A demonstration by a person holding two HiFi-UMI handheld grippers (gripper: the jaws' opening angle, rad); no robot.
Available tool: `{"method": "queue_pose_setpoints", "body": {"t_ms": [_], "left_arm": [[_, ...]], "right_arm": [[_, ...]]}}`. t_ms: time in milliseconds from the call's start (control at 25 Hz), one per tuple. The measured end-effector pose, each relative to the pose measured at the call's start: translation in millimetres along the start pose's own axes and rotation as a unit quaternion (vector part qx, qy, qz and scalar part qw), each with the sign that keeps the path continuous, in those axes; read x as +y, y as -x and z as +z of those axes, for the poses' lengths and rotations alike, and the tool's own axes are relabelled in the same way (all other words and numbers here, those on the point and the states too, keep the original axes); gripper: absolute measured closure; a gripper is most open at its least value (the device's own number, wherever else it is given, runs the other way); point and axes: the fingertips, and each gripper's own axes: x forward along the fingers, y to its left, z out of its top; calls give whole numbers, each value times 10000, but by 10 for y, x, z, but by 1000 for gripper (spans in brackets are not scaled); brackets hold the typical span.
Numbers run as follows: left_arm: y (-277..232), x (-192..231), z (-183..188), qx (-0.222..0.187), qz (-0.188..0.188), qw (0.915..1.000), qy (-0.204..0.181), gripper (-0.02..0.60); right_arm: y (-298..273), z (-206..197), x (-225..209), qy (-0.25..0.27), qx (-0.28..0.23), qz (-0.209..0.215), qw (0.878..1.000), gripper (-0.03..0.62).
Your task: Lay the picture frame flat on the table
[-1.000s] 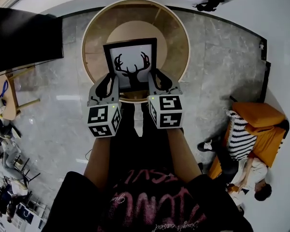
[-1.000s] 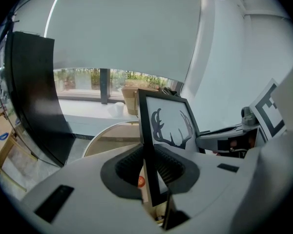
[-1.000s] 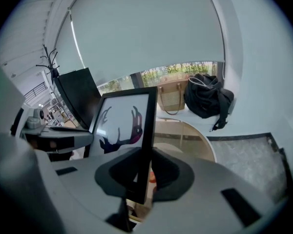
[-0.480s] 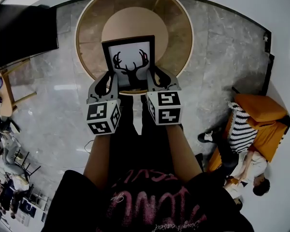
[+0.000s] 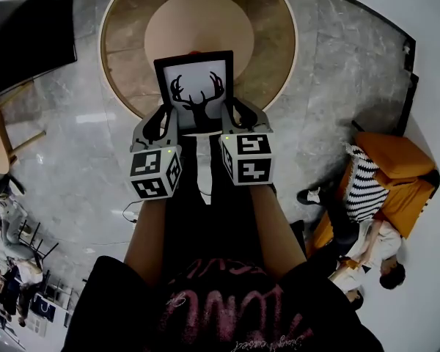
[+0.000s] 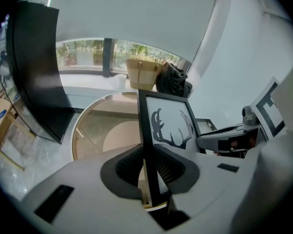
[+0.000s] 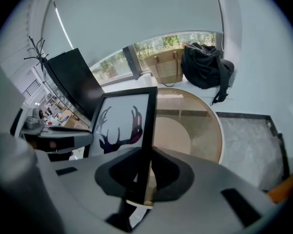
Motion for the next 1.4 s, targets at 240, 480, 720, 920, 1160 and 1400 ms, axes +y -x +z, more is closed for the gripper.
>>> {"method": "queue_pose_setpoints", "body": {"t_ms": [240, 480, 720, 920, 1160, 1400], "left_arm": [[-132, 81, -175, 211, -10, 9998, 36, 509], [-325, 141, -507, 434, 15, 9990, 96, 509], [-549, 135, -786, 614, 37, 9980, 157, 509], [-705, 222, -988, 779, 32, 9968, 200, 509], [-815, 278, -1156, 884, 72, 9957, 252, 509], [-910, 349, -1262, 976, 50, 9949, 237, 509]], "right_arm": [[-171, -166, 0, -90, 236, 28, 9997, 513], [-401, -484, -41, -123, 460, 70, 9988, 513], [-614, -741, -163, -158, 635, 91, 9978, 513], [-808, -932, -173, -219, 834, 95, 9962, 513], [-943, -1079, -180, -259, 948, 96, 9951, 513], [-1056, -1185, -165, -313, 1068, 64, 9938, 513]]}}
